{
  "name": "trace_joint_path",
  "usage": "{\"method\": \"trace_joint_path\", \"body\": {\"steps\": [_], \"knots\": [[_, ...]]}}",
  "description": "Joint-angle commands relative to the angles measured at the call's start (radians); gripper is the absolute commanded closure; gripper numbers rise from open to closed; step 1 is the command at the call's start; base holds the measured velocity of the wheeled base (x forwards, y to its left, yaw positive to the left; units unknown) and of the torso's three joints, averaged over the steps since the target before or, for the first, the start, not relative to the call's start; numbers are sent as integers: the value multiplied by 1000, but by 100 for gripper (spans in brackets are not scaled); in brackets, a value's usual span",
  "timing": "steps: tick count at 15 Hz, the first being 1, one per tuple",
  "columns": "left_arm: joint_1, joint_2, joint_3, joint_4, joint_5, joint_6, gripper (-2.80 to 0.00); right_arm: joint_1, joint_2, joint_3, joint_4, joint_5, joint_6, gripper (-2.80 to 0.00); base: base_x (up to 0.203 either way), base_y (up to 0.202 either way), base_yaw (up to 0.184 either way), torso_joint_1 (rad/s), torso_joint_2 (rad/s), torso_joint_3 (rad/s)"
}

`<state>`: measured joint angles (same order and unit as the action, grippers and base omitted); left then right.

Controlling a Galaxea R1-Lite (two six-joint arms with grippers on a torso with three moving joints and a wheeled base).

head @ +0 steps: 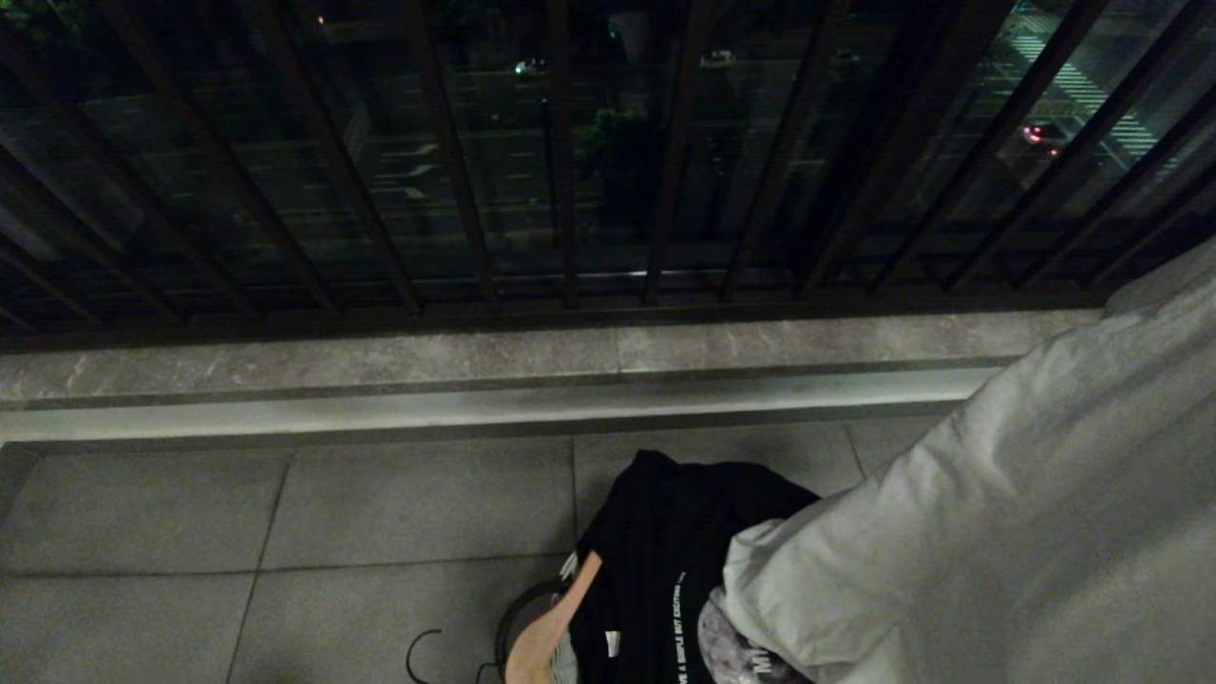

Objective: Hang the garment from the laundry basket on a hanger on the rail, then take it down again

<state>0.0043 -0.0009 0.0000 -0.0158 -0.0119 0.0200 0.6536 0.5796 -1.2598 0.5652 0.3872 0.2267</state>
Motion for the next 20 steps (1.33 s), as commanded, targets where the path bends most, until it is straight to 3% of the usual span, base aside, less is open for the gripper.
{"method": "trace_joint_path", "body": {"steps": [1,12,20], "knots": [[0,-1,2,0,0,0,0,0,6,0,2,2,0,0,0,0,0,0,0,0],[0,-1,2,-1,0,0,0,-14,-17,3,-15,2,-3,0,0,0,0,0,-14,-14],[0,-1,2,0,0,0,0,-14,-33,3,-24,2,-3,0,0,0,0,38,-406,-360]]}}
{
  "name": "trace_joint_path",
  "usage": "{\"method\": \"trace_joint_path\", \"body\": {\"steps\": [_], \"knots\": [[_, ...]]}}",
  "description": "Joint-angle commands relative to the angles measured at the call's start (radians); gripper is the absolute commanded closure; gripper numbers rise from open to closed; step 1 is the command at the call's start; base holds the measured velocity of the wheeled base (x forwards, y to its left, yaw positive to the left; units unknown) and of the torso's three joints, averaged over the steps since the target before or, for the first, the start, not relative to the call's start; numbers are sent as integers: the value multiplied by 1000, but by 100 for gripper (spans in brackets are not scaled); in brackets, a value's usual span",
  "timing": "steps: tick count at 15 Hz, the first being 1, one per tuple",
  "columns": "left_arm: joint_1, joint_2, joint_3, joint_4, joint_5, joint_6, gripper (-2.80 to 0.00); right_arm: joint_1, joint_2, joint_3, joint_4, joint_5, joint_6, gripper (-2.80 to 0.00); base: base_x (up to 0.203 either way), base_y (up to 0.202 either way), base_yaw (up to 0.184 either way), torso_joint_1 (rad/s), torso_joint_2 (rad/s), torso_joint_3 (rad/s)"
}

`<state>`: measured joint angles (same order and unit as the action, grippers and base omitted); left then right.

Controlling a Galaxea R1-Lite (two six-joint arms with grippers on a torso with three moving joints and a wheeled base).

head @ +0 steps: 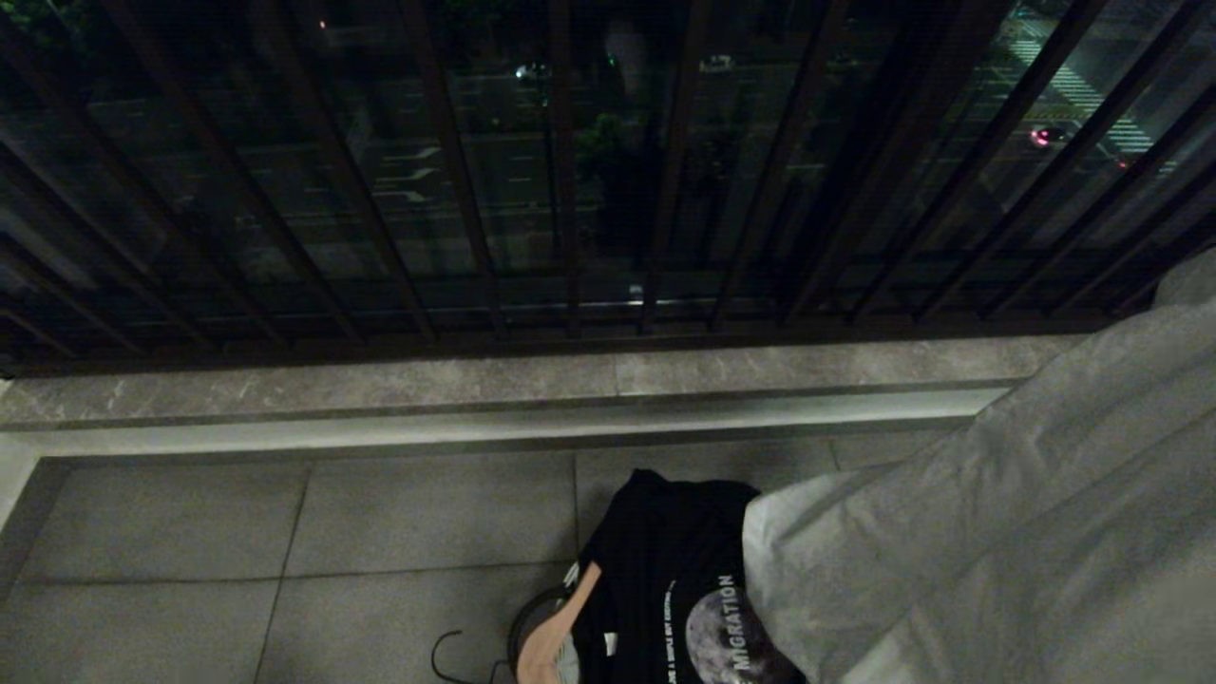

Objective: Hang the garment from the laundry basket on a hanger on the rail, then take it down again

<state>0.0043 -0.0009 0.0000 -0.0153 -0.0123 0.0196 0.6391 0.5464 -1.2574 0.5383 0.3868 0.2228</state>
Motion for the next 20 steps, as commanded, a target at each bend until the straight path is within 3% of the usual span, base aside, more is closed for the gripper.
{"method": "trace_joint_path", "body": {"steps": [1,20], "knots": [[2,-1,2,-2,0,0,0,1,0,1,3,3,1,0,0,0,0,107,-461,-375],[0,-1,2,-1,0,0,0,1,-5,3,3,3,1,0,0,0,0,186,-534,-352]]}}
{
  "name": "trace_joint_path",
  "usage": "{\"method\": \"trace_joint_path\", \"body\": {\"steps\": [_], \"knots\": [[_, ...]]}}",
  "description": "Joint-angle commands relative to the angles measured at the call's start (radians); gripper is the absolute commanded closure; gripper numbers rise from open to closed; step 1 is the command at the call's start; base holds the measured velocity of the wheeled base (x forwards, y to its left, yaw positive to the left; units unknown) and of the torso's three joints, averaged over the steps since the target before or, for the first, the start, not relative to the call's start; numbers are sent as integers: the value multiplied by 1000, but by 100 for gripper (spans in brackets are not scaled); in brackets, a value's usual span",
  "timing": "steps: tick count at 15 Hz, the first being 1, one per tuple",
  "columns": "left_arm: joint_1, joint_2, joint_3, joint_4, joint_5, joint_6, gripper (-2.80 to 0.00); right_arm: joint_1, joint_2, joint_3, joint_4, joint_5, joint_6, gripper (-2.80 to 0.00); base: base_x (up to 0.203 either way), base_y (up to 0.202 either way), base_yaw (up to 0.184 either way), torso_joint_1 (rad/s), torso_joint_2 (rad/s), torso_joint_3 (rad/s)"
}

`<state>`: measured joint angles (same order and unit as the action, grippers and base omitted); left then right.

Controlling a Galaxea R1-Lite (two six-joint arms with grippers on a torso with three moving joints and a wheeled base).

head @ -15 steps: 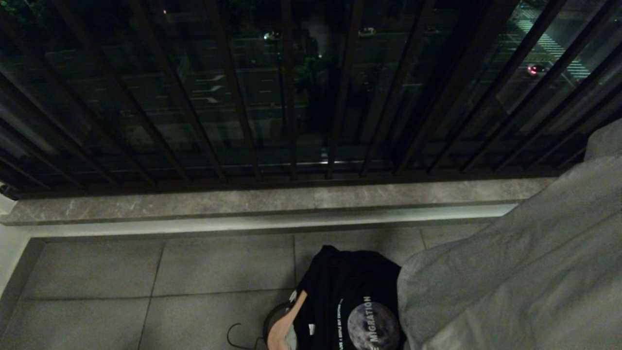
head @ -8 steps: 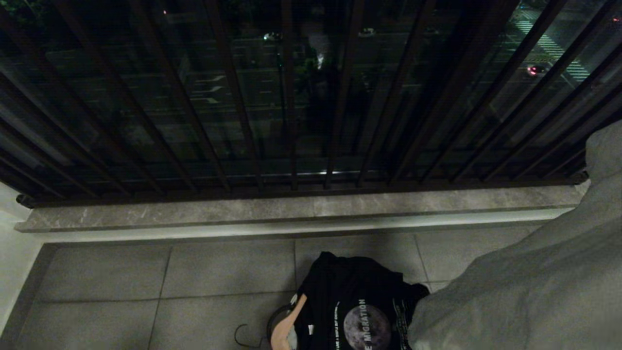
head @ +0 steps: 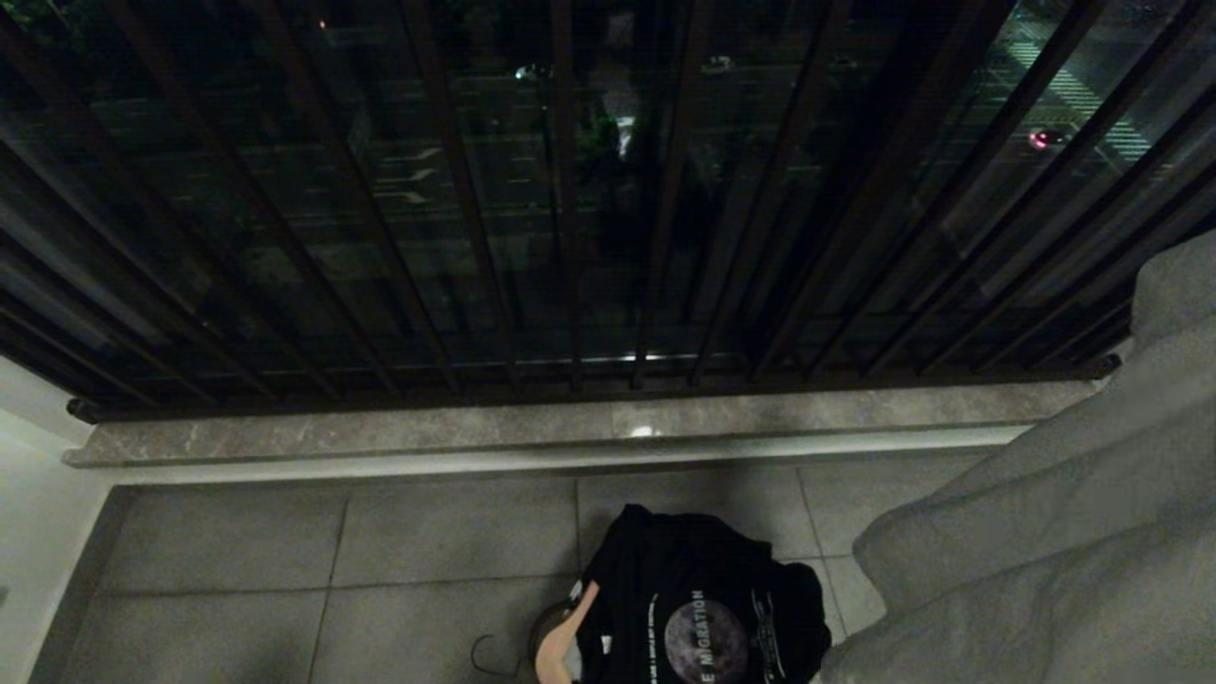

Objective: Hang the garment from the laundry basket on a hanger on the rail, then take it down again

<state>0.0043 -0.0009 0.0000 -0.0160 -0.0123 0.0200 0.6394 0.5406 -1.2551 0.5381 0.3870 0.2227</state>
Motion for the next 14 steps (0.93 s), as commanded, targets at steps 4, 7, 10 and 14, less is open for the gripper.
{"method": "trace_joint_path", "body": {"steps": [4,7,10,14], "knots": [[2,-1,2,-1,0,0,0,0,-7,14,3,3,2,0,0,0,0,191,-446,-259],[0,-2,2,0,0,0,0,0,-11,26,2,3,3,0,0,0,0,160,-349,-203],[0,-1,2,-1,0,0,0,0,-13,28,-7,3,3,0,0,0,0,149,-335,-184],[0,-1,2,0,0,0,0,0,-22,52,-18,-10,6,0,0,0,0,115,-254,-137]]}}
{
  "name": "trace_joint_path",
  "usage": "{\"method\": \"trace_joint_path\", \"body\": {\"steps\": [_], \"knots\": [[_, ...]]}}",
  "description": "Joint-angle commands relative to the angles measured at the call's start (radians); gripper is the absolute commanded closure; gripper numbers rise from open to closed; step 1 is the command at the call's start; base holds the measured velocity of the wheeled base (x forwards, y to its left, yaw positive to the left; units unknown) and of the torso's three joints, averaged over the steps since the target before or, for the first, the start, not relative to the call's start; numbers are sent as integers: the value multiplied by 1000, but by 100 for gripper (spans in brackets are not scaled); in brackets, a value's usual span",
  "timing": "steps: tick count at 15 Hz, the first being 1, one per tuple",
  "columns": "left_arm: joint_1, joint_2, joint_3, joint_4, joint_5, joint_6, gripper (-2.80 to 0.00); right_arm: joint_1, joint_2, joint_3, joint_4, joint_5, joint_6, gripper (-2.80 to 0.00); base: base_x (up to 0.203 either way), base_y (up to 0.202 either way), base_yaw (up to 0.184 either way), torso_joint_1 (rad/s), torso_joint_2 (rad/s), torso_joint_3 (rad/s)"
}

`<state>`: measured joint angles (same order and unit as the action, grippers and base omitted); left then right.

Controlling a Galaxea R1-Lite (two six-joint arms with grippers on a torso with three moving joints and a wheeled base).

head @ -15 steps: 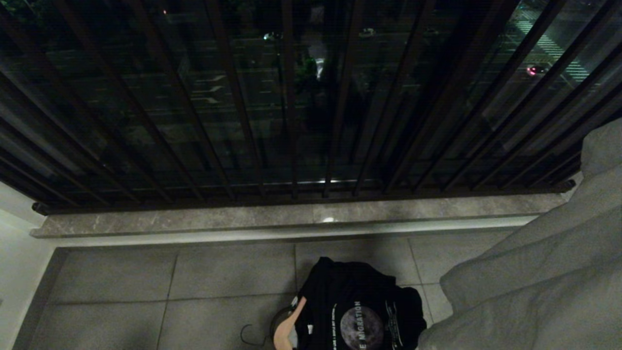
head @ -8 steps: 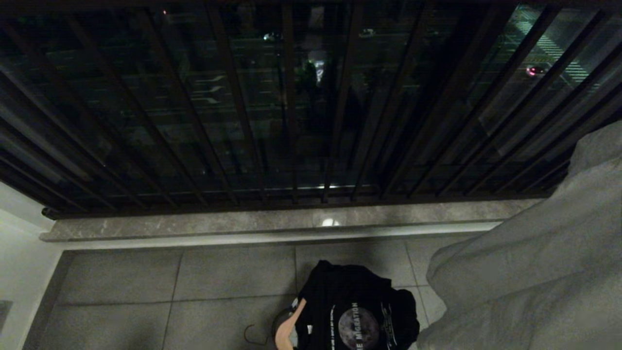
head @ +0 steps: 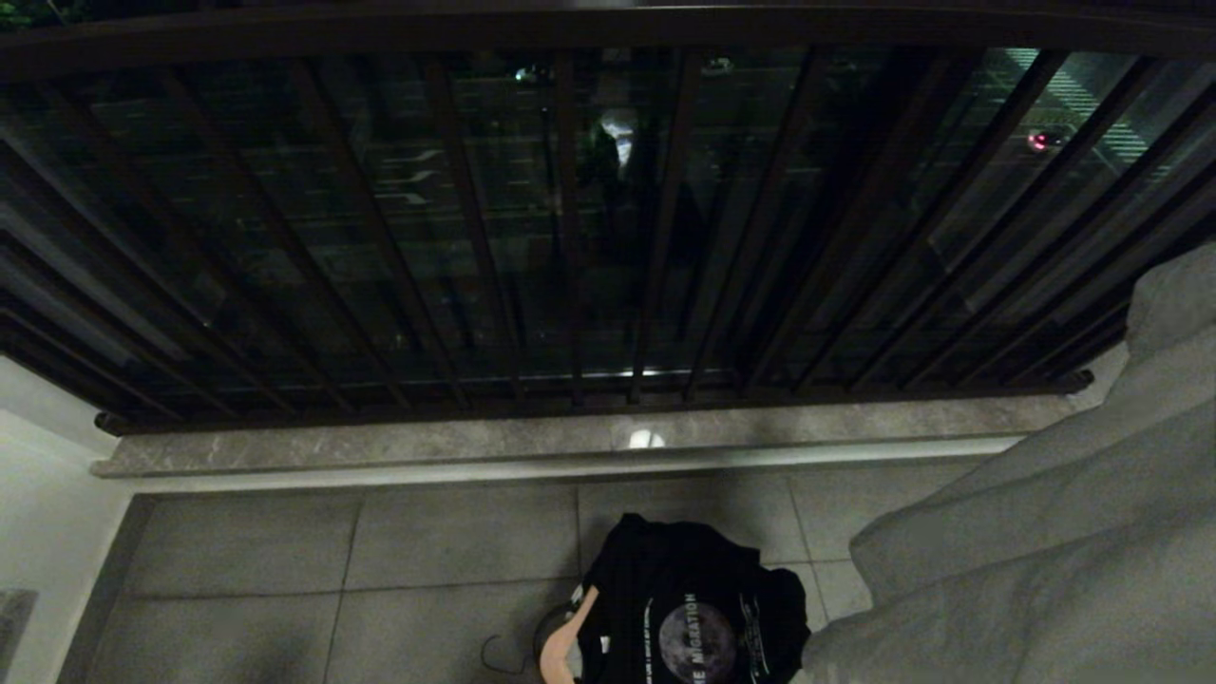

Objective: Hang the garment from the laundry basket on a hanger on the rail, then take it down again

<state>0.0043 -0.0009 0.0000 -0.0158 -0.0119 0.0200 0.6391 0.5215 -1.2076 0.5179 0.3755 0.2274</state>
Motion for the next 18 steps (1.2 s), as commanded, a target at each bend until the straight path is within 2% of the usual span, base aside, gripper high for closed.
{"method": "trace_joint_path", "body": {"steps": [1,18], "knots": [[0,-1,2,-1,0,0,0,1,-3,5,2,2,1,0,0,0,0,0,0,0],[2,-1,2,-1,0,0,0,-1,-3,2,-12,2,-3,0,0,0,0,0,0,0]]}}
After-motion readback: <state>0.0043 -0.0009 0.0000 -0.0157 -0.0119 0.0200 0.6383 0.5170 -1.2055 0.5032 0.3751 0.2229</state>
